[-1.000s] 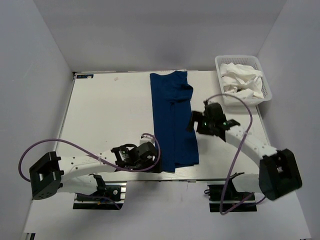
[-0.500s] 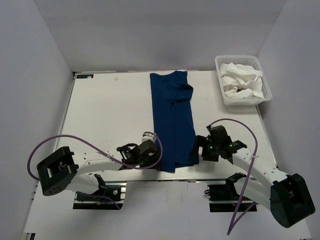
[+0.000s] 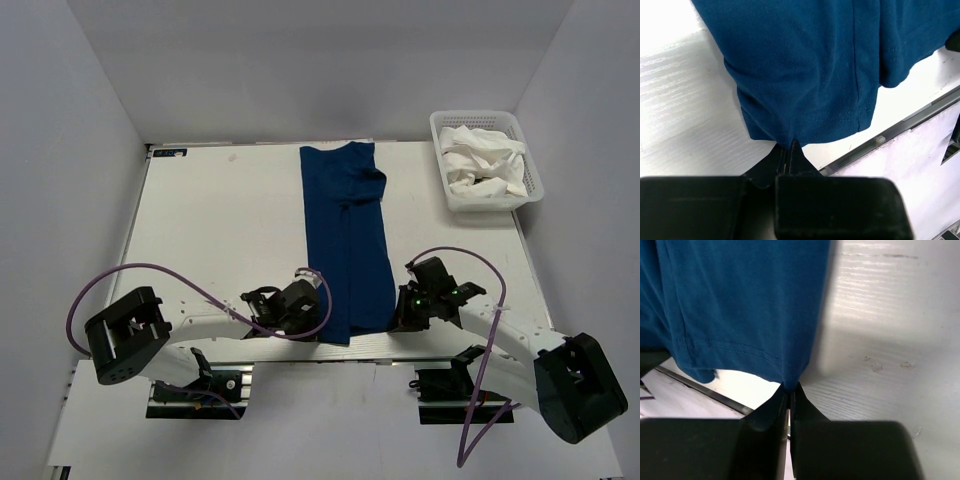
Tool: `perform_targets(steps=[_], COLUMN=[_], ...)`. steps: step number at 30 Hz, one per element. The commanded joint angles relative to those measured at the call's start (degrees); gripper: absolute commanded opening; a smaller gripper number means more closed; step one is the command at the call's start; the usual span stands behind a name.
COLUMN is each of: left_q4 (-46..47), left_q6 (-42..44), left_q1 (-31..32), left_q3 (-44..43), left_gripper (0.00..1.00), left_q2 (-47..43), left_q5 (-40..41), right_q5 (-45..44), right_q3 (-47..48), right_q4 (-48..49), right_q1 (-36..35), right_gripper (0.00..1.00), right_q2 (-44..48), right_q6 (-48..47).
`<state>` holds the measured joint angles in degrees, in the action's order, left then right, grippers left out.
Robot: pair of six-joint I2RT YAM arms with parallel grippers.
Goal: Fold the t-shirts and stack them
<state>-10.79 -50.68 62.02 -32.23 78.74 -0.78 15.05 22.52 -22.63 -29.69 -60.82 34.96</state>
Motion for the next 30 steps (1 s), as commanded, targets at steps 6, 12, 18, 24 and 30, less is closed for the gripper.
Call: perform_targets(steps=[6,12,18,24,30], left_q4=[-0.9,-4.8,-9.5,-8.0,-8.1], left_q6=[0.9,0.9,0.0,6.8,13.9], left_q1=[0.0,-2.7,-10.9,-18.9,-25.7], left_q3=[-5.4,-12.1,-20.2,-30.1,-39.5], left_gripper=[0.00,0.00,0.00,0.00,0.00], left_q2=[-3.1,-3.6,2.9,8.2,16.9], left_q5=[1.7,9.1,11.4,8.5,5.8], right_q5=[-1.7,-3.9,-9.0,-12.9,-14.0], right_q3=[3.6,9.6,17.6,32.4,45.3], right_q4=[1.8,4.3,8.5,9.9,6.6], right_q1=[-0.7,-0.9,-0.4,0.3,2.6], right_gripper=[0.00,0.00,0.00,0.00,0.00], right_q2=[2.5,0.5,-7.2,-19.7,-31.4], right_q6=[-1.3,-1.3,-0.3,-1.1,-1.9])
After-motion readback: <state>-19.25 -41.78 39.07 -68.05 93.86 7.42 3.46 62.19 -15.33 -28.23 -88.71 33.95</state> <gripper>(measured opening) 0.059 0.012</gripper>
